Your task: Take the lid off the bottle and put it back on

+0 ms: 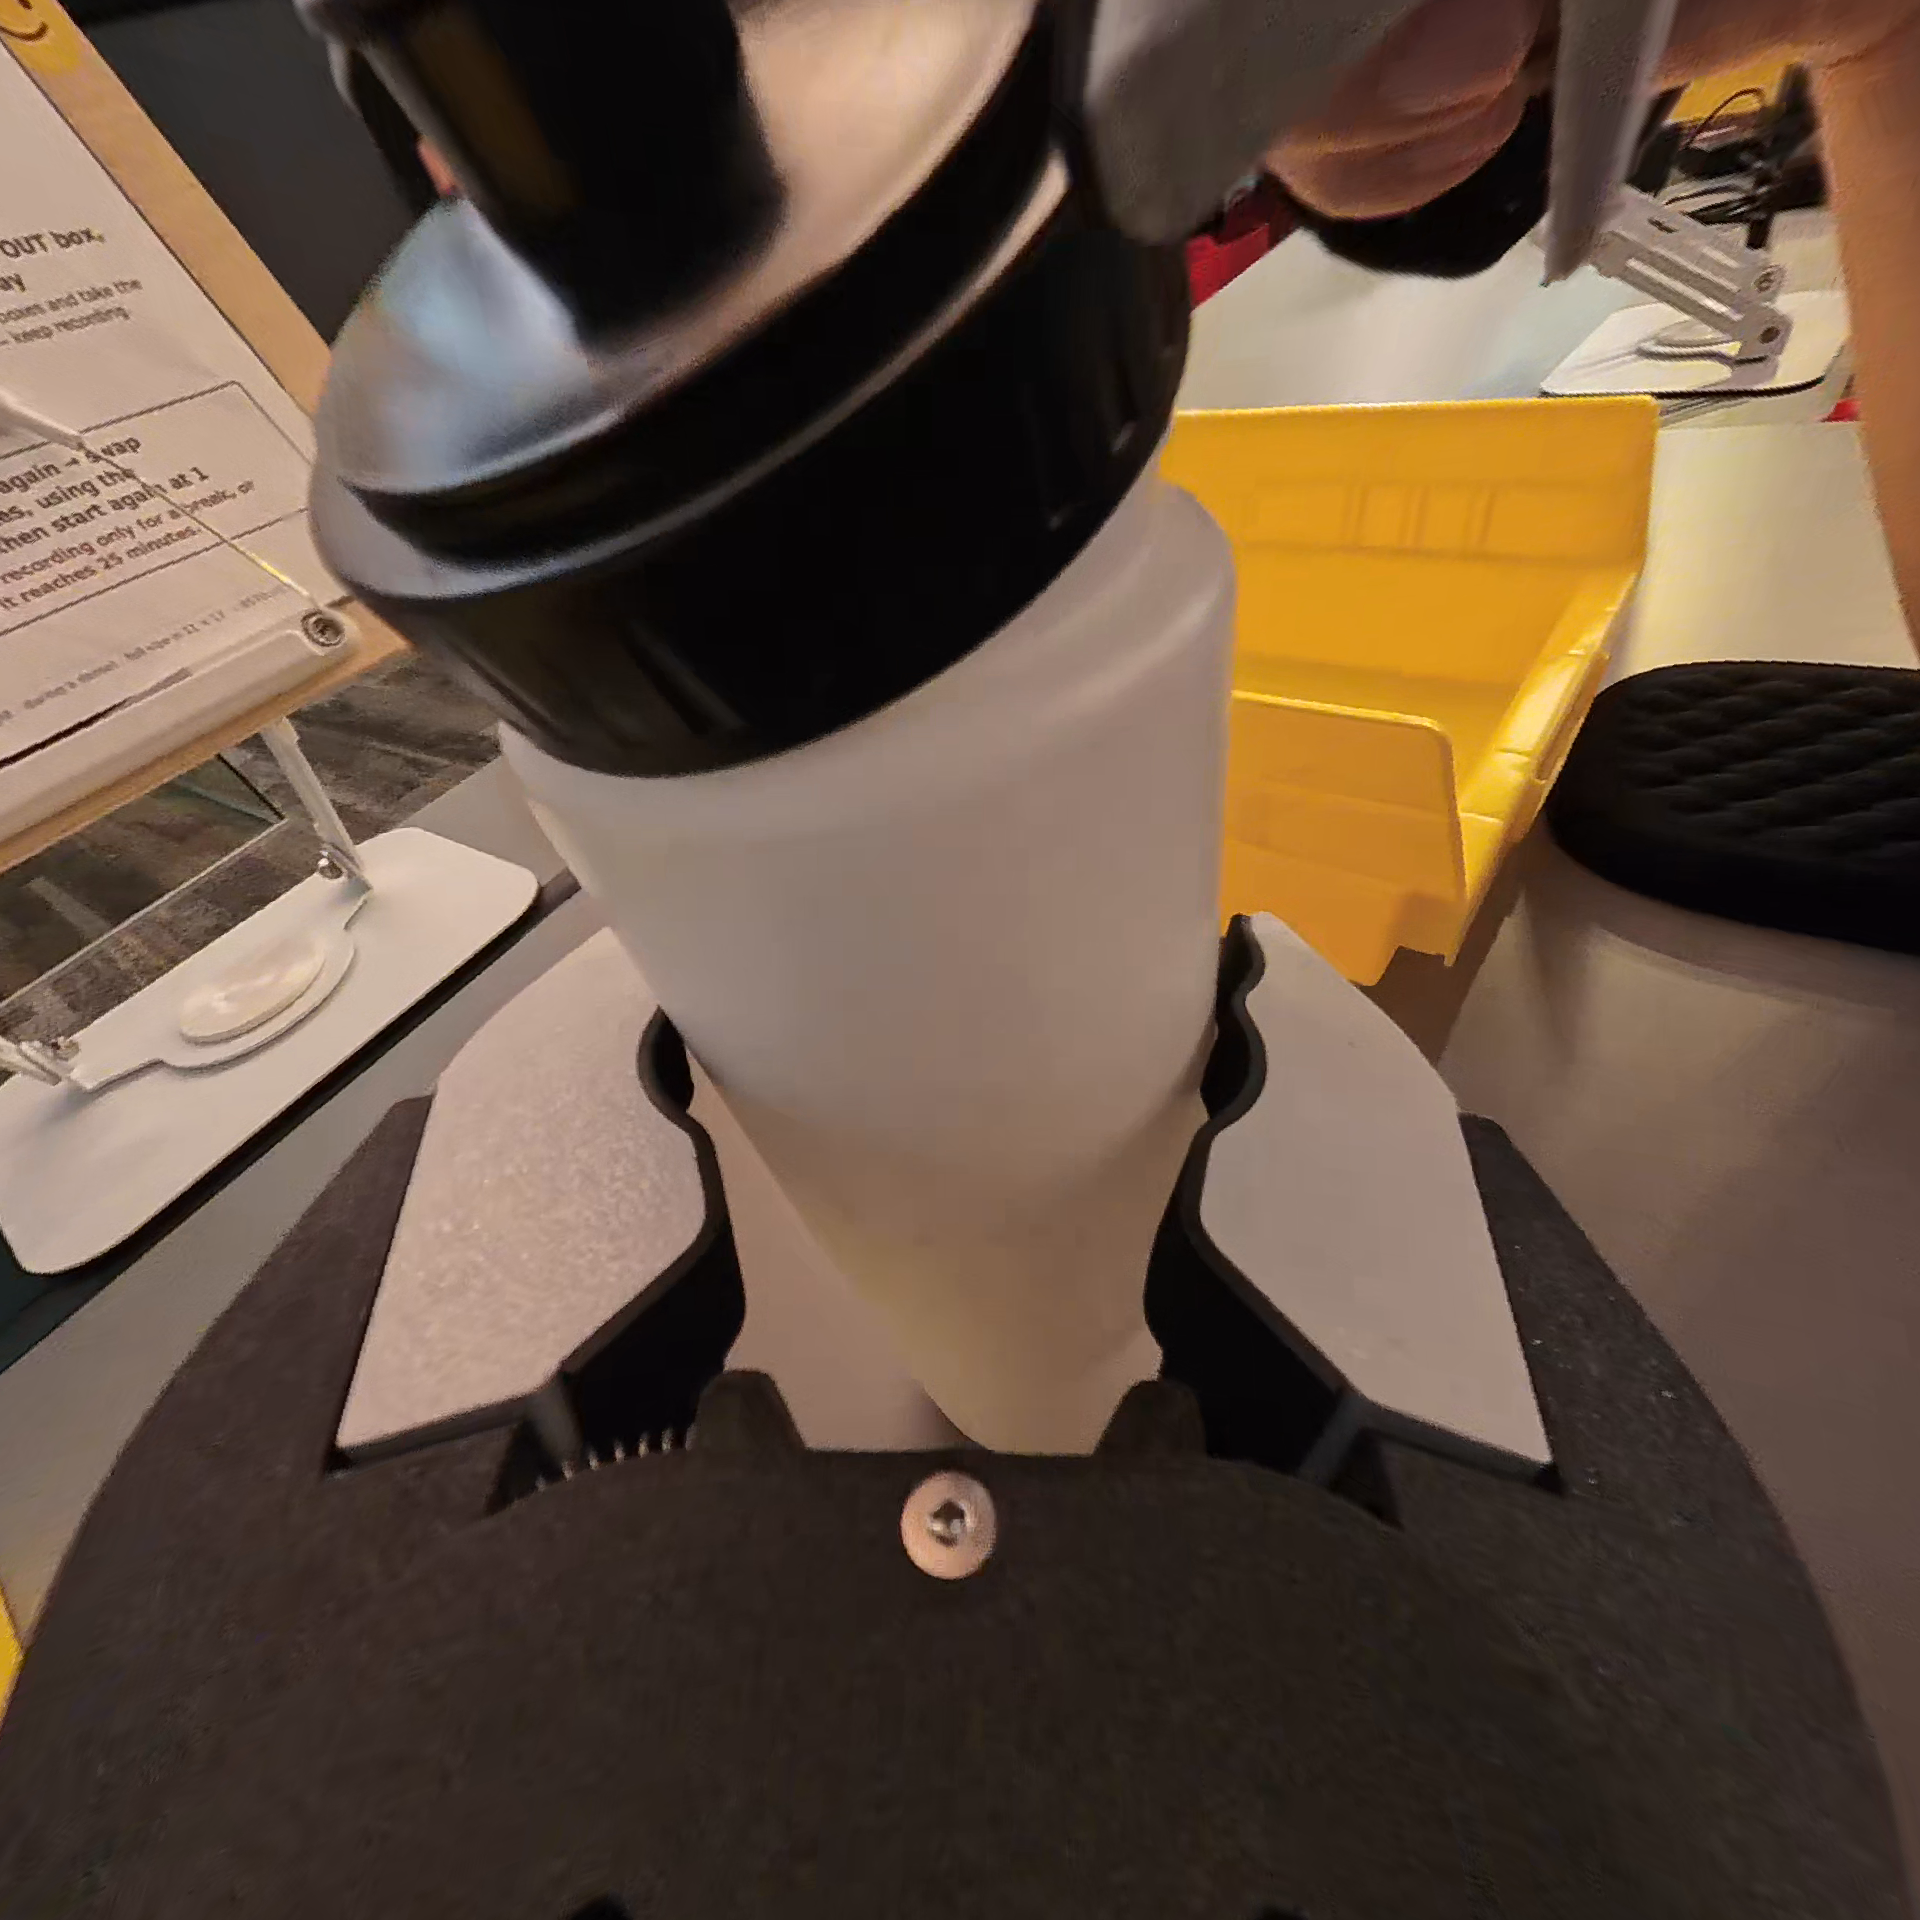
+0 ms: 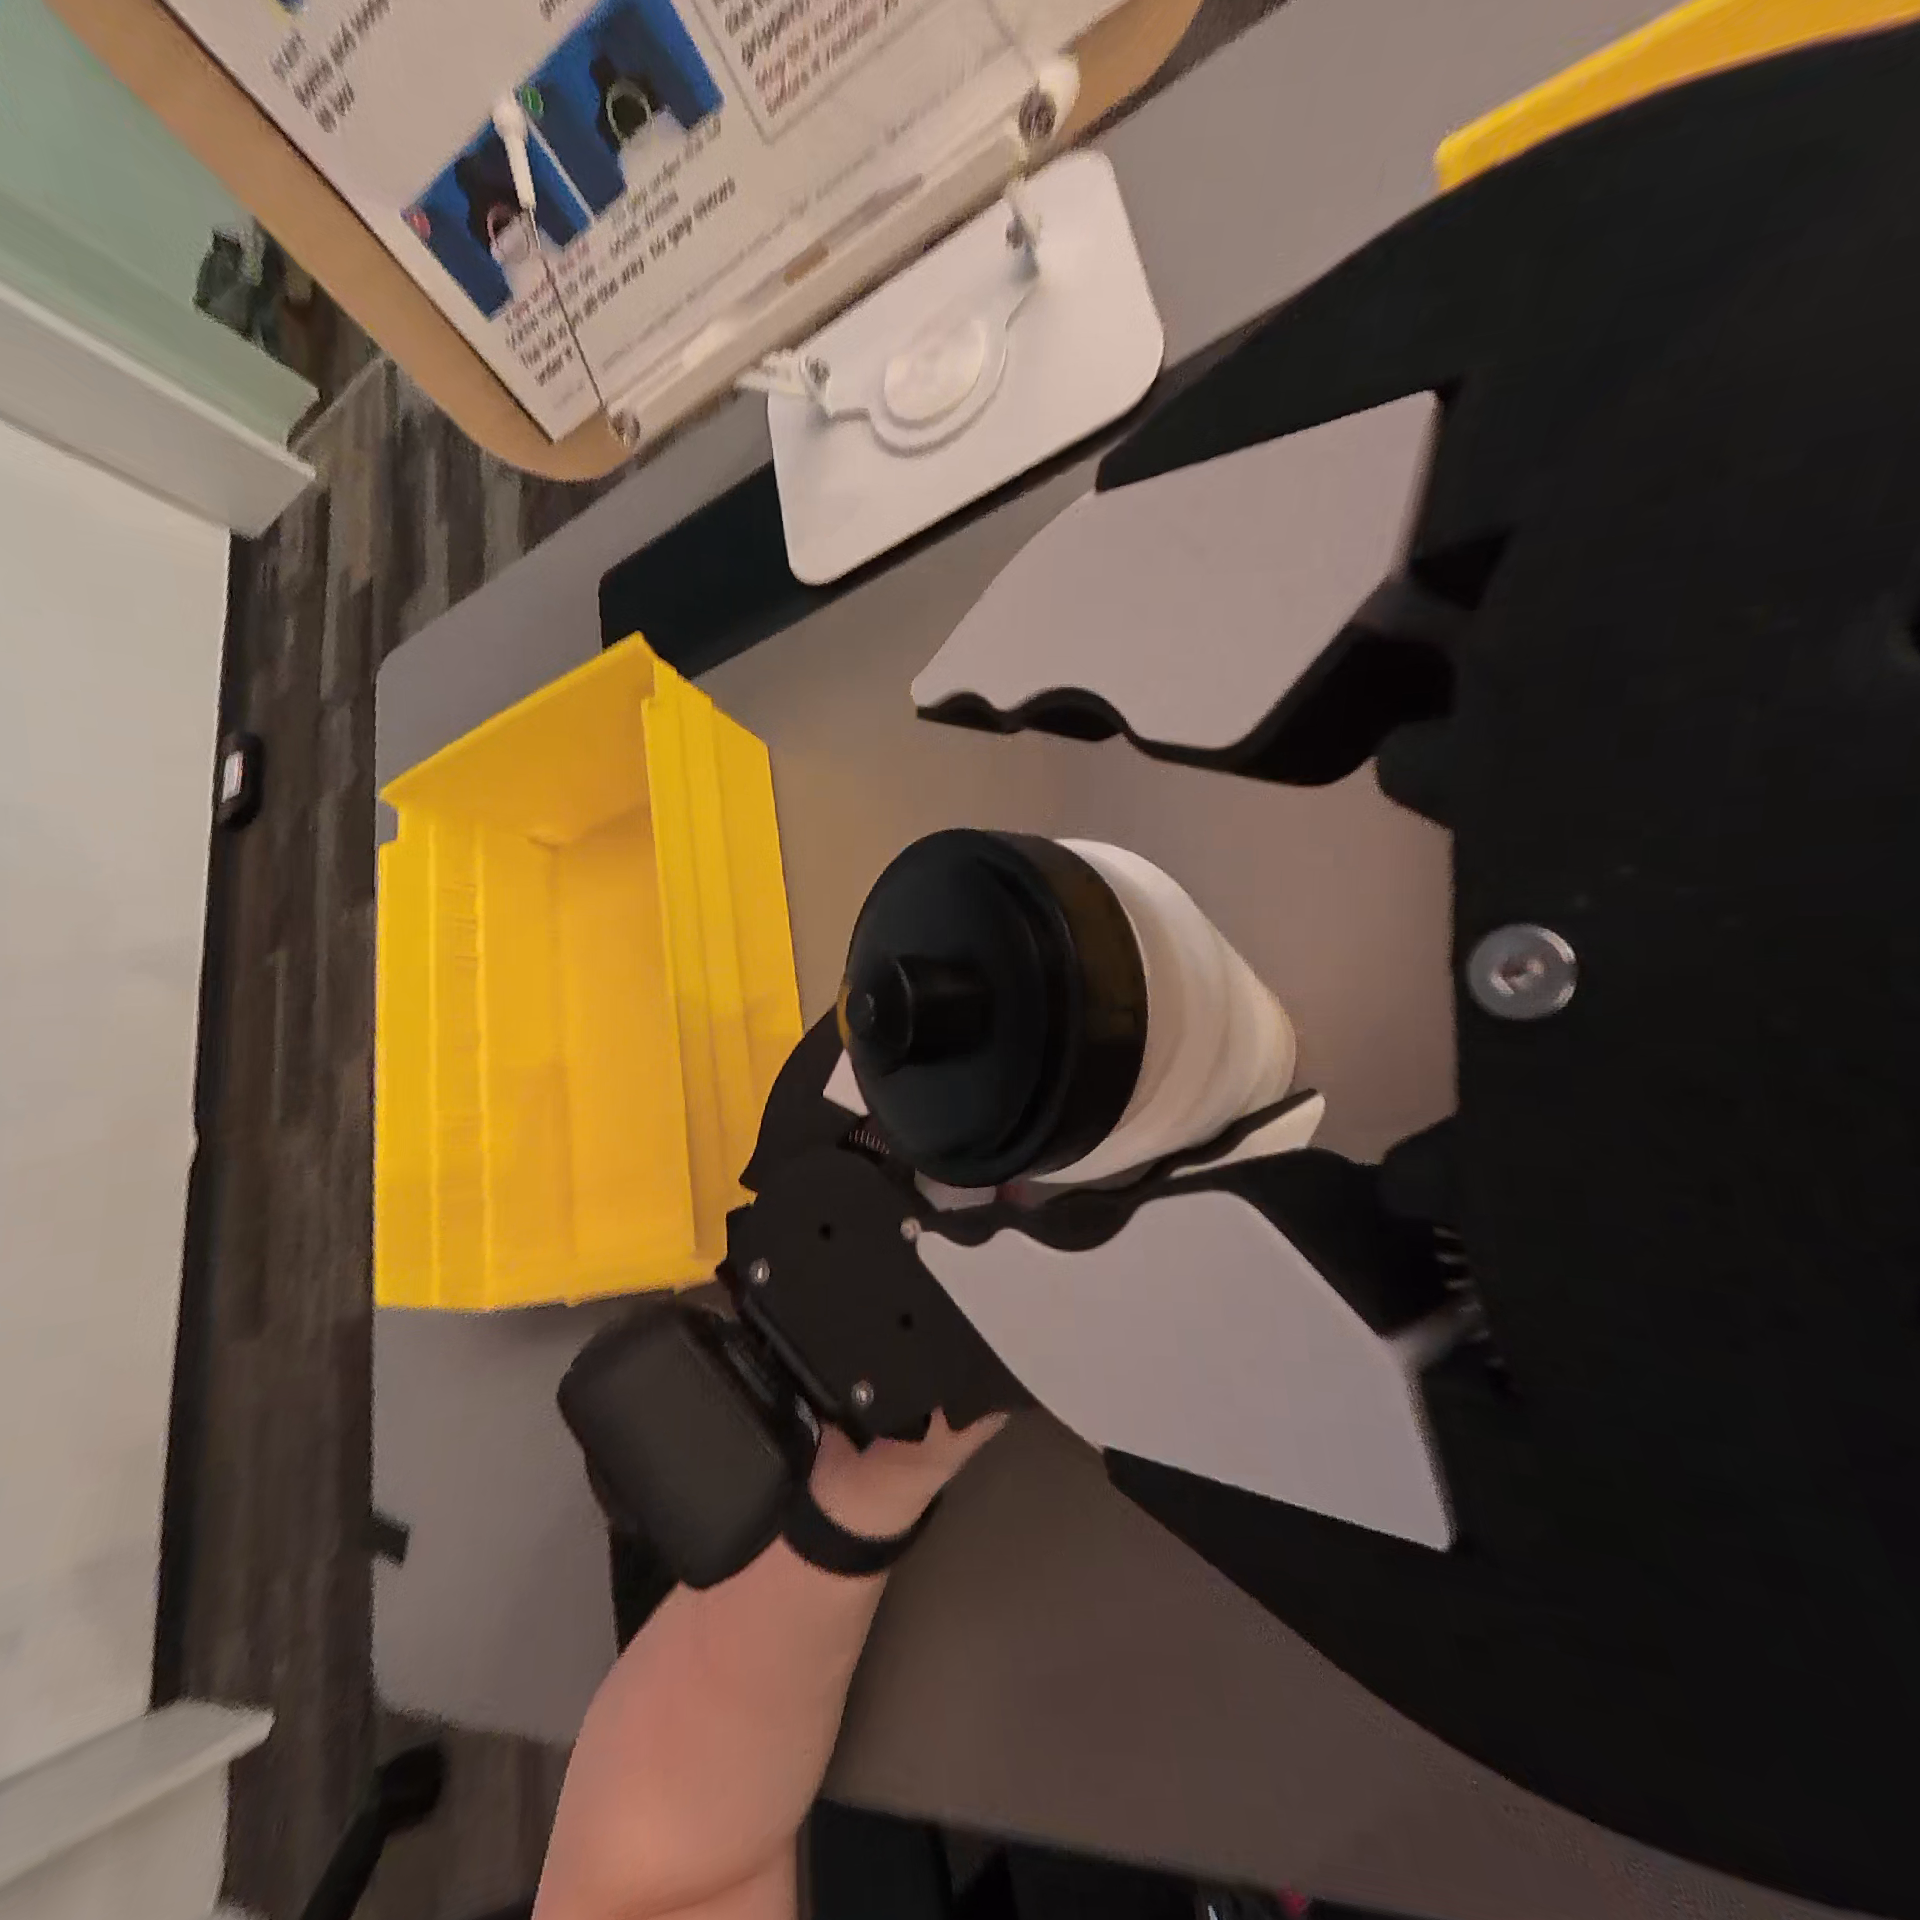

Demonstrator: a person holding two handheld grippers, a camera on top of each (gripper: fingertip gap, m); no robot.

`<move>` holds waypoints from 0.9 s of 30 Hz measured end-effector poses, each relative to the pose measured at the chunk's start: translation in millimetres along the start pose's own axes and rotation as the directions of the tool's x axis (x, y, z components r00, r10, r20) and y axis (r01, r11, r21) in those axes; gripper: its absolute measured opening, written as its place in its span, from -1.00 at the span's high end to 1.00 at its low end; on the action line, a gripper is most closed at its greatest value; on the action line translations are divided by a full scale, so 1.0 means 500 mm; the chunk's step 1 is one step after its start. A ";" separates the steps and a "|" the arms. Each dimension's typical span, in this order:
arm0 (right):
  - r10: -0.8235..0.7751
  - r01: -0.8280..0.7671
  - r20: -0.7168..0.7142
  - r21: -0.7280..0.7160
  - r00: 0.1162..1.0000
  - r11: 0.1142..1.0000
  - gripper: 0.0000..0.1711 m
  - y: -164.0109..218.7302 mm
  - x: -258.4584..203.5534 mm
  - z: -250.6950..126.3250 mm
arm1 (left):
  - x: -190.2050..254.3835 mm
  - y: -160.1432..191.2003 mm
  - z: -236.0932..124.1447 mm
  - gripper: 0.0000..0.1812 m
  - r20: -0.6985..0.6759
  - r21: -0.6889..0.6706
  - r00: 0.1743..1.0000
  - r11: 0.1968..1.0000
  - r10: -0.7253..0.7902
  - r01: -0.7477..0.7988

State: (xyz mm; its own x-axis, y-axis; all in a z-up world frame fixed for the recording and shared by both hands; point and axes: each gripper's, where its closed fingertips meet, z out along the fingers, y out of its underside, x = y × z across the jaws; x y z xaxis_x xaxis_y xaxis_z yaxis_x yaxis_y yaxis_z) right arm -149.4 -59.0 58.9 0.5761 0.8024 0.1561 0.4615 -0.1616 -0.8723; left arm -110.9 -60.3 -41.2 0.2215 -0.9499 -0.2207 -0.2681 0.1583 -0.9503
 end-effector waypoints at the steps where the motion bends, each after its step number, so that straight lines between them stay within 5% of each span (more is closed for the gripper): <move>1: -0.016 0.015 -0.026 -0.019 1.000 1.000 -0.03 0.002 0.000 0.002 | -0.004 0.001 0.000 -0.09 0.014 -0.006 1.000 1.000 -0.005 0.005; 11: 0.010 -0.012 -0.021 -0.090 1.000 0.996 0.14 0.019 -0.008 0.020 | -0.008 0.003 0.001 -0.08 0.019 -0.013 1.000 1.000 -0.005 0.006; 17: 0.030 -0.027 0.138 -0.020 0.990 0.999 0.14 0.025 -0.011 0.012 | -0.008 0.003 0.002 -0.08 -0.003 0.004 1.000 1.000 -0.001 0.001; 27: -0.181 0.184 0.225 0.008 0.958 0.983 0.14 0.038 -0.040 -0.006 | 0.031 -0.004 0.001 -0.08 -0.163 0.010 0.982 0.996 0.093 -0.092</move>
State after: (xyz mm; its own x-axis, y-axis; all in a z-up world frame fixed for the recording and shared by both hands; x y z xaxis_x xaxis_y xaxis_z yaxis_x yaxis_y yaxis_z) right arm -150.0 -80.0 40.5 0.3165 0.9266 0.2029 0.5542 -0.0071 -0.8323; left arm -106.5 -75.1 -42.7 0.0402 -0.9622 -0.2693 -0.2775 0.2482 -0.9281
